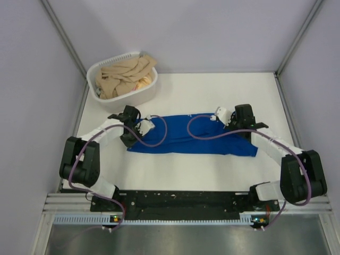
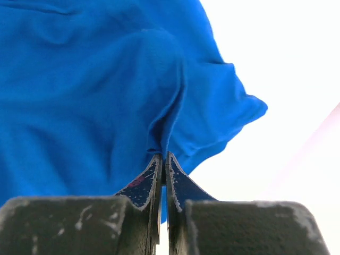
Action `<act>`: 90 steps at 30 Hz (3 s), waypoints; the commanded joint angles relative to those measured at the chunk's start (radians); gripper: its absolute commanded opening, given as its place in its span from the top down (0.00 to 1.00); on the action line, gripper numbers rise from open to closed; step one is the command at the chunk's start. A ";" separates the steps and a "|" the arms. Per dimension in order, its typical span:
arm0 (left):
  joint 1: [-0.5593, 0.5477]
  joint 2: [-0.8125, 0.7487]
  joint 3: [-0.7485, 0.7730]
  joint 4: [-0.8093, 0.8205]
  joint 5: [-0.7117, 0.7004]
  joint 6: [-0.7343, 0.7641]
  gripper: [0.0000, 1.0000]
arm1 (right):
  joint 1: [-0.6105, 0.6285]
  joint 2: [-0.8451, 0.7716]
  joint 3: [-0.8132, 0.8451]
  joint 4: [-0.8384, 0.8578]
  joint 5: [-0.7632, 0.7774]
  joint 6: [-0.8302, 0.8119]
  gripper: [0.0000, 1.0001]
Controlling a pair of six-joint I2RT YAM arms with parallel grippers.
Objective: Fold and stack the t-shirts
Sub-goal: Fold the other side of the tshirt into a rectangle
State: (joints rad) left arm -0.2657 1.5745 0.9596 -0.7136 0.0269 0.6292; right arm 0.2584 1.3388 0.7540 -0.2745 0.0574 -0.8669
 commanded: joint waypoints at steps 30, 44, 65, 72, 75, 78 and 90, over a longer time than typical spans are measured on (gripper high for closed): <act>0.025 -0.034 0.093 -0.034 -0.001 -0.054 0.64 | -0.068 0.215 0.410 0.115 0.033 0.596 0.41; 0.010 -0.077 0.119 -0.107 0.085 0.035 0.61 | 0.050 0.459 0.504 -0.032 0.033 0.993 0.50; -0.046 -0.042 -0.035 0.049 -0.110 0.184 0.67 | 0.107 0.506 0.564 -0.058 0.056 1.037 0.60; -0.041 -0.030 -0.013 0.043 -0.122 0.168 0.97 | 0.108 0.565 0.570 -0.068 0.045 1.074 0.60; -0.041 -0.028 0.008 0.031 -0.113 0.153 1.00 | 0.108 0.597 0.584 -0.069 0.059 1.066 0.63; -0.040 -0.028 0.042 0.002 -0.093 0.133 1.00 | 0.110 0.640 0.620 -0.087 0.088 1.057 0.84; 0.013 0.077 0.154 -0.003 -0.070 0.053 1.00 | 0.107 0.494 0.585 -0.008 0.145 0.997 1.00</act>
State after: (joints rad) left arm -0.2604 1.6020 1.0794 -0.7238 -0.0570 0.7216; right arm 0.3580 1.9118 1.3293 -0.3618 0.2073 0.1623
